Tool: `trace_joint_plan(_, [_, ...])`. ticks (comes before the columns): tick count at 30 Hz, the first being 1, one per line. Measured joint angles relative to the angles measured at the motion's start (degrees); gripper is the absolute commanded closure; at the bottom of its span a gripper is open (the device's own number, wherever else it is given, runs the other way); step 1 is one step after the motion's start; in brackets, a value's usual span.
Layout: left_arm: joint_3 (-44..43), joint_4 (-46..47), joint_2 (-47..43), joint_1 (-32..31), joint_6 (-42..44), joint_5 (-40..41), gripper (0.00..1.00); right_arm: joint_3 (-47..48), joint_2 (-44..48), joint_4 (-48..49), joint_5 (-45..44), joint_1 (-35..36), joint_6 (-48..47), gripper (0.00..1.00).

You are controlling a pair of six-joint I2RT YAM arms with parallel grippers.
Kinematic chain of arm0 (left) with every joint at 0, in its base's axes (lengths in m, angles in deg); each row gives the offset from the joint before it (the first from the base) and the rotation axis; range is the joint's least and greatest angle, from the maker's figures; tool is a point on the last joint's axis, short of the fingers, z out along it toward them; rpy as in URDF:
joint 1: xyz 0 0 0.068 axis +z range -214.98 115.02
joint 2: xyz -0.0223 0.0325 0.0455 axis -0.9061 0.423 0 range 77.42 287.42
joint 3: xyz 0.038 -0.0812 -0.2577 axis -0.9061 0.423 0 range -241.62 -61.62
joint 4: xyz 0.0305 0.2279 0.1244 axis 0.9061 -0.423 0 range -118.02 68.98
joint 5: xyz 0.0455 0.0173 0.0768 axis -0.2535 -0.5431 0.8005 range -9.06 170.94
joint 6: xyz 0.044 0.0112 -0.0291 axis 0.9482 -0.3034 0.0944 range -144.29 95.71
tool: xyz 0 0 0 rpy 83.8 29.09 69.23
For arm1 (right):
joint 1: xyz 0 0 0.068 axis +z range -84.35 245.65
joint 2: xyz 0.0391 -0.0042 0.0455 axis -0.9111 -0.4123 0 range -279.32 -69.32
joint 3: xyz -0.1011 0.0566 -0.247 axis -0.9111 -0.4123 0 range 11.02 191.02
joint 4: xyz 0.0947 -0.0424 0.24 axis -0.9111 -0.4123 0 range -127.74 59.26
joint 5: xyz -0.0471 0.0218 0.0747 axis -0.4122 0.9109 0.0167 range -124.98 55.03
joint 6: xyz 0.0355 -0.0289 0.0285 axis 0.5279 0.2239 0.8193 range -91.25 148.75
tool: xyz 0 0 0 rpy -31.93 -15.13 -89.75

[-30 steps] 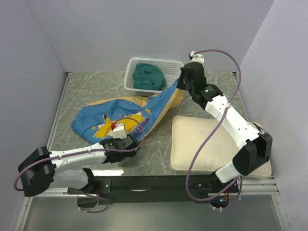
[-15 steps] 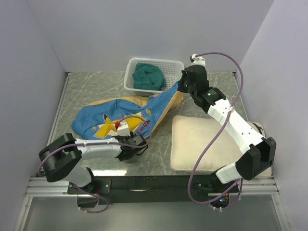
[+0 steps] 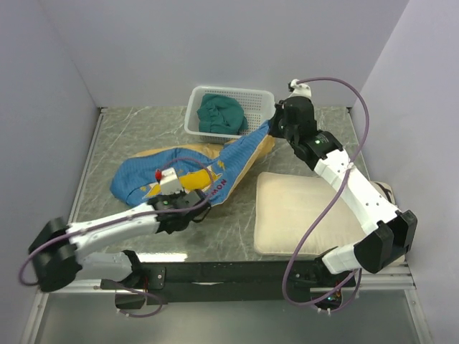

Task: Put the pillow into the pillowcase

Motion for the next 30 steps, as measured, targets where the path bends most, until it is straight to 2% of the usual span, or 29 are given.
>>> trace_joint_plan(6, [-13.44,-7.32,-18.97,0.42,3.76,3.76,0.99,9.05,-1.42,-4.09,1.20,-2.97,0.76,1.00])
trace_joint_plan(11, [-32.11,-13.79,-21.92,3.87,8.76,12.98,0.99,16.57,-1.46,-5.42,2.05,-5.31,2.67,1.00])
trace_joint_plan(14, [-39.74,-14.10,-22.47,5.73,13.49,18.73,0.99,18.78,-1.27,-6.12,2.32,-5.95,3.65,1.00])
trace_joint_plan(17, [-43.69,-12.90,-23.91,6.16,19.30,23.89,0.99,18.95,-0.26,-7.04,2.49,-6.12,4.17,1.00])
trace_joint_plan(21, [-45.90,-4.17,-28.74,6.21,31.47,29.92,0.99,18.82,2.89,-9.09,2.75,-6.21,4.83,1.00])
trace_joint_plan(26, [-42.16,19.63,-38.42,5.55,53.94,35.54,0.99,16.06,12.57,-8.68,5.44,-6.21,5.84,1.00])
trace_joint_plan(30, [-42.25,32.76,-40.37,3.48,66.29,36.61,0.99,9.66,22.16,-5.90,11.32,-6.14,8.11,1.00])
